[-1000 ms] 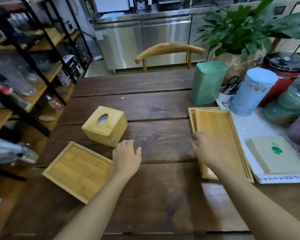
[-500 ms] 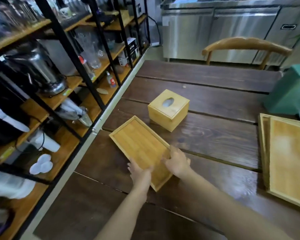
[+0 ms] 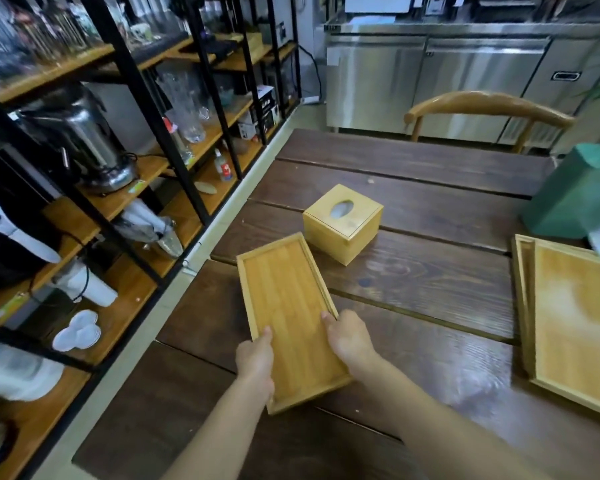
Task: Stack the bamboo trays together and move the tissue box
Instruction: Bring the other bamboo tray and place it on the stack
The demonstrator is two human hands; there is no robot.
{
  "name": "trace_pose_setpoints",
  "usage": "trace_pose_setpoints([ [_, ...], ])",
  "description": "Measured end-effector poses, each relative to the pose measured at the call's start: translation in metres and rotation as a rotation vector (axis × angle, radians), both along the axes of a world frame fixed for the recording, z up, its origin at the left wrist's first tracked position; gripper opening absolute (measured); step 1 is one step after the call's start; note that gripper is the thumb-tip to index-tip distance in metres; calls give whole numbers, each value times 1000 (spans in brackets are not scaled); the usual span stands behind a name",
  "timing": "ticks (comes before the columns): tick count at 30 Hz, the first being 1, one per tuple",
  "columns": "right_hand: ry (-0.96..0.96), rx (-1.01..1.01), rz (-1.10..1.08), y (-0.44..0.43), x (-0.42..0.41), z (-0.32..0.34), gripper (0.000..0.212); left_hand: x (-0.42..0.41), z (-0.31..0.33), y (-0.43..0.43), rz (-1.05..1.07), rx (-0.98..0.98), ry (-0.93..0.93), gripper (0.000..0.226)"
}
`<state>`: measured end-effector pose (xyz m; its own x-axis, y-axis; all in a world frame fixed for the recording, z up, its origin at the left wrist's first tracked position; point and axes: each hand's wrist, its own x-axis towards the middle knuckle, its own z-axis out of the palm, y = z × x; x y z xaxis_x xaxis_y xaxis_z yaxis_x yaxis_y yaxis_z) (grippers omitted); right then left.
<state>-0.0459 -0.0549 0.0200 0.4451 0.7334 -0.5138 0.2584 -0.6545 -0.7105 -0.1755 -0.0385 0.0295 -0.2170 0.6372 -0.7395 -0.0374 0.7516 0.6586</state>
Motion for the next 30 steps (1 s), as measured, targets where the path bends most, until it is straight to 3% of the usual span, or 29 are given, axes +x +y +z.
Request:
trace_pose_setpoints([
  [5, -136, 326, 2, 0, 25, 38, 36, 26, 28, -10, -30, 363, 43, 31],
  [11, -271, 458, -252, -31, 120, 61, 39, 111, 52, -1, -534, 615, 152, 19],
  [17, -395, 273, -500, -116, 218, 52, 30, 213, 42, -35, -1125, 599, 147, 38],
  [20, -448, 119, -569, -154, 251, 41, 30, 260, 36, -51, -1323, 548, 160, 40],
  [24, -578, -133, -450, -188, 282, 26, 30, 303, 22, -77, -1393, 525, 166, 36],
  [30, -651, -162, -457, -203, 312, 1, 28, 336, 6, -100, -1389, 562, 240, 36],
])
